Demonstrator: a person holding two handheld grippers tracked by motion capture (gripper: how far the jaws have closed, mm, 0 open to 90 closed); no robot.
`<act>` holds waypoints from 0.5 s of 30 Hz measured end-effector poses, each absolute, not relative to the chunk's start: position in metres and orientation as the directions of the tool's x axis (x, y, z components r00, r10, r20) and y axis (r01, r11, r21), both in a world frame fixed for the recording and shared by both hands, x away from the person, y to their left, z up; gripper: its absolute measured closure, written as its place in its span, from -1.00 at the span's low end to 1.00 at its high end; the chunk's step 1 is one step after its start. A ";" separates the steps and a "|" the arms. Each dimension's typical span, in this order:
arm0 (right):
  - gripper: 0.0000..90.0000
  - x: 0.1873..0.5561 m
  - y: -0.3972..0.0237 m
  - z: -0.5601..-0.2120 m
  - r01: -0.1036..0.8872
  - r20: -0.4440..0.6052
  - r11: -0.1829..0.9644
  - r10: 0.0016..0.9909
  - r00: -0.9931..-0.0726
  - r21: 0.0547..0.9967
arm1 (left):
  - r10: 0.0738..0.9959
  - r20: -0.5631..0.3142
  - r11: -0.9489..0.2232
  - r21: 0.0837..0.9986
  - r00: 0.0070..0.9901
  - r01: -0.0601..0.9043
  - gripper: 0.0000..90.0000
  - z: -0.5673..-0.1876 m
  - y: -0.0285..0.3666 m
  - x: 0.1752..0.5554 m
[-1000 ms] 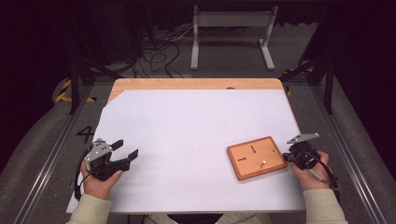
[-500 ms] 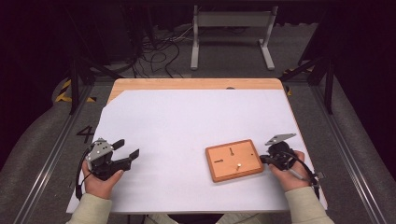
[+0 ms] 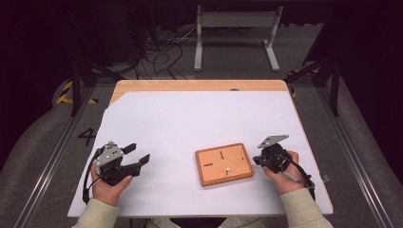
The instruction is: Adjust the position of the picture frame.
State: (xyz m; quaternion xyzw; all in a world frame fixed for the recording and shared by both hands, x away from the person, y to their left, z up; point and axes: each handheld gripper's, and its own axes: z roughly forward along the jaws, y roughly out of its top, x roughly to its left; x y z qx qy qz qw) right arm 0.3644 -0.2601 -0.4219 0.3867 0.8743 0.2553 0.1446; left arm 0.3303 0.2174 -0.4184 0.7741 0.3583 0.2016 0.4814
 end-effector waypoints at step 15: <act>1.00 0.349 -0.276 -0.406 0.593 -0.043 0.553 0.752 -0.658 0.586 | 0.501 -0.073 -0.413 0.855 0.862 0.312 0.99 -0.410 0.153 0.327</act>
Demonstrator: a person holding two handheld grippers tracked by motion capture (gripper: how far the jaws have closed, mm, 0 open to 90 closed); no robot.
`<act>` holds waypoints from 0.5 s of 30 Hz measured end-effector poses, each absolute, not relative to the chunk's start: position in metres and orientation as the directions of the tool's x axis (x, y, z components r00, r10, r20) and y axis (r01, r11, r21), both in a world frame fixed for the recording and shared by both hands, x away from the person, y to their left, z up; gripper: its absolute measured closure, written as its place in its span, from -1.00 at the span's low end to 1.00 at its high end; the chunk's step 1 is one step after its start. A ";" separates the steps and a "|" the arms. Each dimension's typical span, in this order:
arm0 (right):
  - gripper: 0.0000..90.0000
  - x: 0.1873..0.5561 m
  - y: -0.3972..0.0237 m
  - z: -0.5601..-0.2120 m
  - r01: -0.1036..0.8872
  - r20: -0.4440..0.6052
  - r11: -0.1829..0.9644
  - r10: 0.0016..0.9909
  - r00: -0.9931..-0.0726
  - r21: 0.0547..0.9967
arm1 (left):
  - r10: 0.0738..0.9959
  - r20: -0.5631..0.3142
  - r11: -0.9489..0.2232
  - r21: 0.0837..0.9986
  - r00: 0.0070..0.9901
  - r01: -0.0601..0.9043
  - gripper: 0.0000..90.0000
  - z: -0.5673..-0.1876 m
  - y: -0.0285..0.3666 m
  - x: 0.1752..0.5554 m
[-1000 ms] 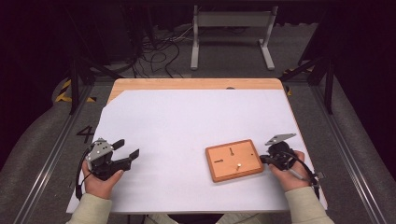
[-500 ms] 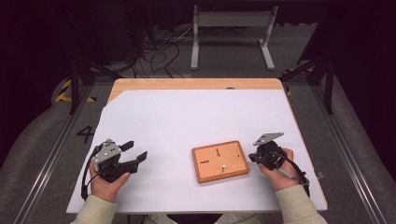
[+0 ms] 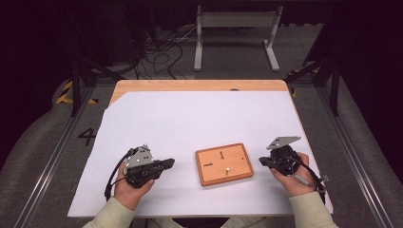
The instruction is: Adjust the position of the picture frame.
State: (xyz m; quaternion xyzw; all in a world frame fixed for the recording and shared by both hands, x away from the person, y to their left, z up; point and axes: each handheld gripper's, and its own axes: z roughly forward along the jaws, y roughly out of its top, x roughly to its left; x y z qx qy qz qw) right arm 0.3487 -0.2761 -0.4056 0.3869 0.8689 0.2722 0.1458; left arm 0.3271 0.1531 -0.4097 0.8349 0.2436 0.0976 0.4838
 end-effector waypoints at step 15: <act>1.00 0.343 -0.278 -0.405 0.596 -0.029 0.551 0.748 -0.663 0.584 | 0.313 -0.098 -0.557 0.786 0.945 0.267 1.00 -0.417 0.095 0.324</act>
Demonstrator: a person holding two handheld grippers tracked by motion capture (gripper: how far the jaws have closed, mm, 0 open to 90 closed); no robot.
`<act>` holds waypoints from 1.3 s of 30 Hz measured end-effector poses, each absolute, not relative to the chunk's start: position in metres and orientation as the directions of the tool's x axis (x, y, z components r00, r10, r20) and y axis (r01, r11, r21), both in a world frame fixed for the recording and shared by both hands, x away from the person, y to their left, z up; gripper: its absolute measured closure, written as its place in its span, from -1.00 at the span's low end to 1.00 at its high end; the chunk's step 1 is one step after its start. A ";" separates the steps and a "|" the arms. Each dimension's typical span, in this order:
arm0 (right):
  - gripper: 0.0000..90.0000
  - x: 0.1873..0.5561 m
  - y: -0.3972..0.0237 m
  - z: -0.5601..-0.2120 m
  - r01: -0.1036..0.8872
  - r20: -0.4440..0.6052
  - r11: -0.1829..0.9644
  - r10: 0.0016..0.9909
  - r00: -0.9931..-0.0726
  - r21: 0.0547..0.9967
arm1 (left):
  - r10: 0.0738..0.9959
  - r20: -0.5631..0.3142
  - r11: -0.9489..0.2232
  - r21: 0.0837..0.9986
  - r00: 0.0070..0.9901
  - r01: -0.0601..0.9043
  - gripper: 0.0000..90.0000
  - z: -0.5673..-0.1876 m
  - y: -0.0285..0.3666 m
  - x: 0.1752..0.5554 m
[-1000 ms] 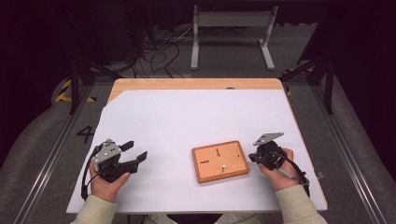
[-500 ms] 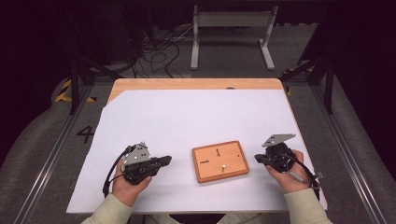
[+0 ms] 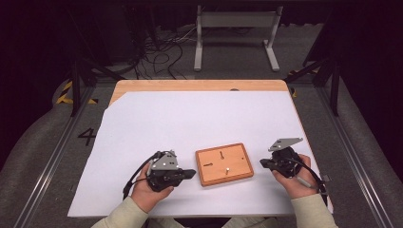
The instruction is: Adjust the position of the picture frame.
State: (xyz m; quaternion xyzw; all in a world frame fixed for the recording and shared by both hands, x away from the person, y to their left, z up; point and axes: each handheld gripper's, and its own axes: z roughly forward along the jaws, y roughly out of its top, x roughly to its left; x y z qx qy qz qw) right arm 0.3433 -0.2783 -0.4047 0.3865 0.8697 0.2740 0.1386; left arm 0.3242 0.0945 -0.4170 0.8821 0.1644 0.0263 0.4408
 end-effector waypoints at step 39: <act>1.00 0.342 -0.267 -0.410 0.581 -0.040 0.566 0.736 -0.676 0.585 | 0.309 -0.029 -0.750 0.607 0.951 0.262 1.00 -0.450 0.052 0.343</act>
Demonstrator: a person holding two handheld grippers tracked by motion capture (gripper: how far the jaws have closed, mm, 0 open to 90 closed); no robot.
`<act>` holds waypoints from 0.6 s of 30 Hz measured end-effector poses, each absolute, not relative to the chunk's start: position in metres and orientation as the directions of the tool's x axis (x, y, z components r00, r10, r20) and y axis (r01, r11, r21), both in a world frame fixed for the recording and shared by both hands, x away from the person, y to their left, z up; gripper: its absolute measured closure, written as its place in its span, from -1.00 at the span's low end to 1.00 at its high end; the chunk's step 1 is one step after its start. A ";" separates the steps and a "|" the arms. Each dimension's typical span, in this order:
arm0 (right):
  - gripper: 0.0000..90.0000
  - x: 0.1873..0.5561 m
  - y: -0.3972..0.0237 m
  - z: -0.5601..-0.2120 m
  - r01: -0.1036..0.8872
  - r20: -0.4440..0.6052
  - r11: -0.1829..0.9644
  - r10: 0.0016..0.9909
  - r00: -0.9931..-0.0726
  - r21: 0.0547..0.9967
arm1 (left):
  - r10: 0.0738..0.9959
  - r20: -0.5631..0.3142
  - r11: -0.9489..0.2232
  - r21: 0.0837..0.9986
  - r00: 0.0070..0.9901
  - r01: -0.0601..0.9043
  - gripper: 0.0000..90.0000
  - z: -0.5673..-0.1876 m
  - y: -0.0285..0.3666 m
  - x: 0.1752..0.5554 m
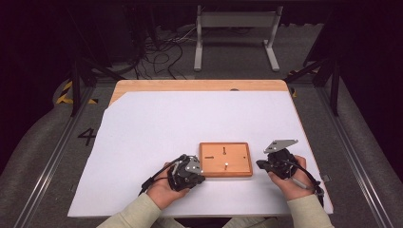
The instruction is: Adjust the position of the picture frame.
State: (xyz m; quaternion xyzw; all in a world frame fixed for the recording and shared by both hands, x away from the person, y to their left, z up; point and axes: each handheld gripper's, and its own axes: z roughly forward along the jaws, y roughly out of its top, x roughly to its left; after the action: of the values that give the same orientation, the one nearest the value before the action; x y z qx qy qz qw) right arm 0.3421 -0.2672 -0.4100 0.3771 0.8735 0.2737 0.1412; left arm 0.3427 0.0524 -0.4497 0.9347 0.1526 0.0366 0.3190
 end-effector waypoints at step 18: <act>1.00 0.364 -0.238 -0.432 0.626 -0.039 0.579 0.750 -0.660 0.522 | 0.455 -0.102 -0.563 0.737 0.885 0.374 0.78 -0.429 0.120 0.353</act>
State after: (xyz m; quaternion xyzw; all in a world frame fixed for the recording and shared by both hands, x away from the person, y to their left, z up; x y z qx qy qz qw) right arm 0.3637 -0.2379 -0.4323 0.3913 0.8792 0.2393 0.1289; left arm 0.3527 0.1203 -0.4293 0.8826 0.2347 0.0499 0.4043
